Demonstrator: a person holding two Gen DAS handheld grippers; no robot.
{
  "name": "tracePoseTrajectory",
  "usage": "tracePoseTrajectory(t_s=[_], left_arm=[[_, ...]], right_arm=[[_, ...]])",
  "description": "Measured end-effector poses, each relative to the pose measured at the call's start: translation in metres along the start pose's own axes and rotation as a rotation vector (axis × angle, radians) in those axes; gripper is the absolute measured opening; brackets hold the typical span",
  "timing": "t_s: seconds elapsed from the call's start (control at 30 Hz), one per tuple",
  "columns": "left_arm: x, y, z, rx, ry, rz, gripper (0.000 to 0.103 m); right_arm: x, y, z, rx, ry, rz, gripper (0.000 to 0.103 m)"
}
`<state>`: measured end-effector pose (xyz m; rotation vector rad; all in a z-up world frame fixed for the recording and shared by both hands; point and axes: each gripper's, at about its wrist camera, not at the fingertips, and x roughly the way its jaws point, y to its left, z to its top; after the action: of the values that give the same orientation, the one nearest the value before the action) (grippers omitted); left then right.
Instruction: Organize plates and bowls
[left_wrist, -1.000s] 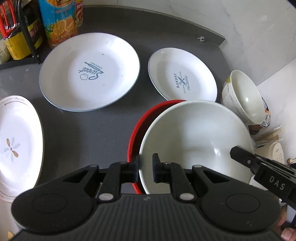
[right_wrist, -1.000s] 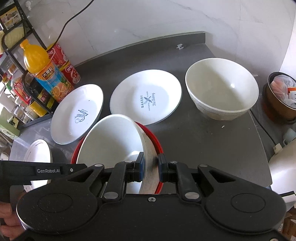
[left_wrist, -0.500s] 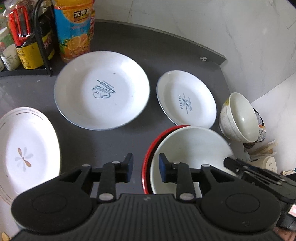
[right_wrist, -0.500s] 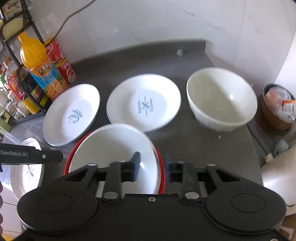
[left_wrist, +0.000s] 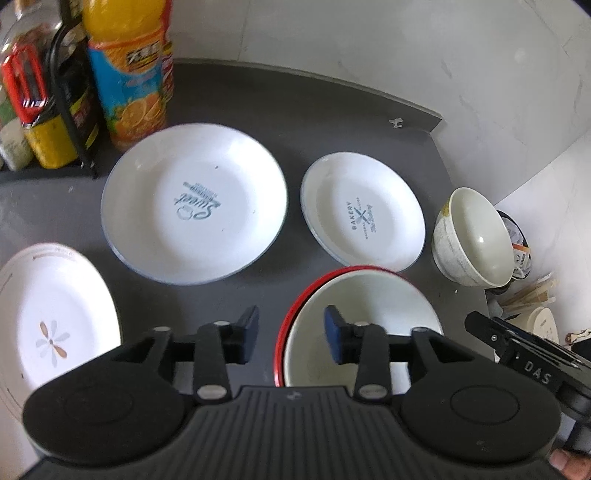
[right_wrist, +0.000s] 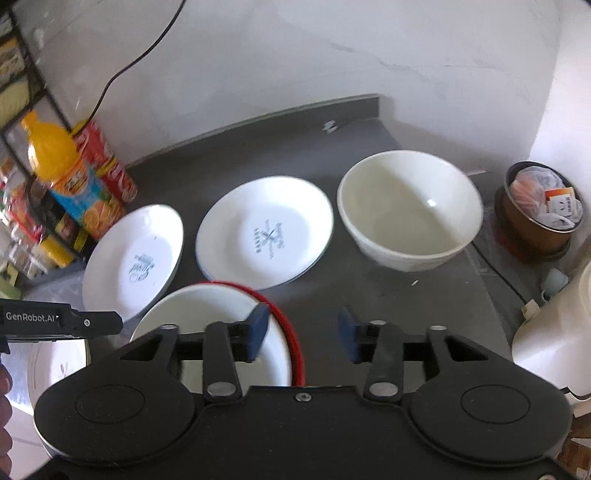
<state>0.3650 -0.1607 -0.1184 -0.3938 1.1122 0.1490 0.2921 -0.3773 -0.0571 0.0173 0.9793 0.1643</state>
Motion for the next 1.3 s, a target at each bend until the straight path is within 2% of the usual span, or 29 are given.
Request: tracePoseTrajectory(t_s=[0.17, 0.27, 0.57, 1.0, 1.17, 1.3], left_arm=[[0.003, -0.022, 0.009, 0.047, -0.034, 0.017, 0.063], [0.007, -0.036, 0.015, 0.065, -0.042, 0.015, 0.065], [0.029, -0.078, 0.033, 0.096, -0.032, -0.003, 0.066], [0.076, -0.14, 0.059, 0.159, -0.01, -0.018, 0.066], [0.1, -0.161, 0.064, 0.175, 0.003, -0.033, 0.063], [0.119, -0.175, 0.063, 0.193, 0.012, -0.021, 0.06]], right_arm=[[-0.005, -0.02, 0.006, 0.049, -0.043, -0.018, 0.055], [-0.005, -0.034, 0.01, 0.079, -0.067, -0.033, 0.058], [0.003, -0.077, 0.023, 0.148, -0.095, -0.057, 0.058], [0.034, -0.12, 0.043, 0.191, -0.078, -0.072, 0.057], [0.049, -0.134, 0.045, 0.232, -0.047, -0.068, 0.052], [0.06, -0.143, 0.046, 0.263, -0.017, -0.064, 0.045]])
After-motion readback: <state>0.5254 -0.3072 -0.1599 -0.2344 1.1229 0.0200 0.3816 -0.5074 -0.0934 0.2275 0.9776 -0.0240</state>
